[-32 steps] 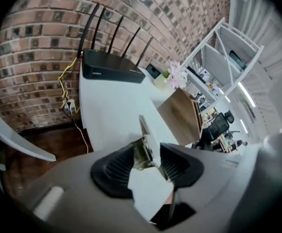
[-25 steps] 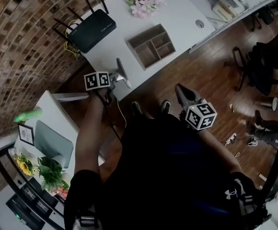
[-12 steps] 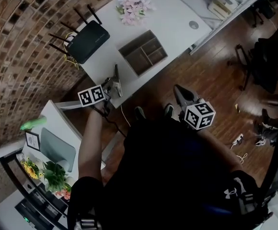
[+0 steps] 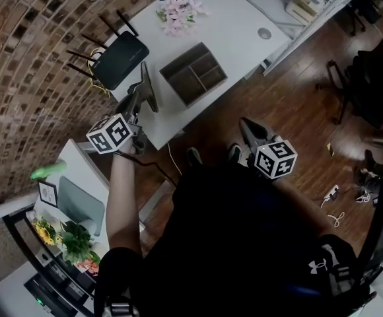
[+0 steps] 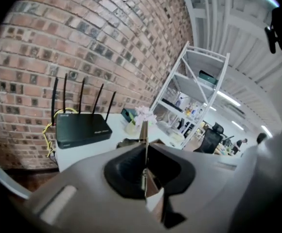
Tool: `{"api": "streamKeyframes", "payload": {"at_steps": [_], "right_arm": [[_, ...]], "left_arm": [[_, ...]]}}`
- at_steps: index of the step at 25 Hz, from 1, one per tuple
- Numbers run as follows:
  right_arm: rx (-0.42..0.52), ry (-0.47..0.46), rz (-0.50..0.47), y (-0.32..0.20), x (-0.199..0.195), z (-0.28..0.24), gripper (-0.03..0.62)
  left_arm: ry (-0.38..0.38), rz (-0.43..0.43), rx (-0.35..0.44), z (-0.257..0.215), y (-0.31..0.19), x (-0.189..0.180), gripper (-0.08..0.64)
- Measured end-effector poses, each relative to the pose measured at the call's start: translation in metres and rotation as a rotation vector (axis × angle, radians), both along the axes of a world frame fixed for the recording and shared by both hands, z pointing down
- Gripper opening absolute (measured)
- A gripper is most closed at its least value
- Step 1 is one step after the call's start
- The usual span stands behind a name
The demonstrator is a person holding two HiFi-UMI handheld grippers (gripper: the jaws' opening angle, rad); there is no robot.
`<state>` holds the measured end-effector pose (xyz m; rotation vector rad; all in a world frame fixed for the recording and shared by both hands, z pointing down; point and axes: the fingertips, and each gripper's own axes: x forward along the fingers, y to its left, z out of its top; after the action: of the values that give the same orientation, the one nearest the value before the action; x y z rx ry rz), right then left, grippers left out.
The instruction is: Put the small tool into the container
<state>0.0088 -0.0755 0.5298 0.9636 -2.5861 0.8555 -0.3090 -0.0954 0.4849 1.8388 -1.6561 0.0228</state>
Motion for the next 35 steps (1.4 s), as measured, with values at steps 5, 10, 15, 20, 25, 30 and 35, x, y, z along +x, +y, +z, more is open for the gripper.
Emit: {"api": "streamKeyframes", "payload": {"at_steps": [5, 10, 15, 20, 25, 30, 35], "right_arm": [[0.007, -0.008, 0.017, -0.001, 0.010, -0.001, 0.003], [0.017, 0.001, 0.054, -0.001, 0.028, -0.004, 0.003], [0.033, 0.017, 0.101, -0.001, 0.052, -0.009, 0.003], [0.039, 0.028, 0.131, 0.002, 0.070, -0.010, 0.003], [0.030, 0.037, 0.157, 0.004, 0.082, -0.008, 0.003], [0.011, 0.042, 0.168, 0.005, 0.086, -0.004, 0.003], [0.000, 0.052, 0.173, 0.004, 0.088, -0.001, 0.003]], "left_arm": [[-0.018, 0.092, 0.098, -0.035, -0.031, 0.046, 0.017], [-0.053, 0.171, 0.149, -0.051, -0.061, 0.090, 0.017], [-0.102, 0.230, 0.212, -0.062, -0.086, 0.126, 0.017], [-0.191, 0.261, 0.252, -0.051, -0.112, 0.150, 0.017], [-0.252, 0.316, 0.260, -0.033, -0.130, 0.168, 0.017], [-0.296, 0.352, 0.246, -0.015, -0.140, 0.176, 0.017], [-0.313, 0.373, 0.234, -0.002, -0.145, 0.179, 0.017]]}}
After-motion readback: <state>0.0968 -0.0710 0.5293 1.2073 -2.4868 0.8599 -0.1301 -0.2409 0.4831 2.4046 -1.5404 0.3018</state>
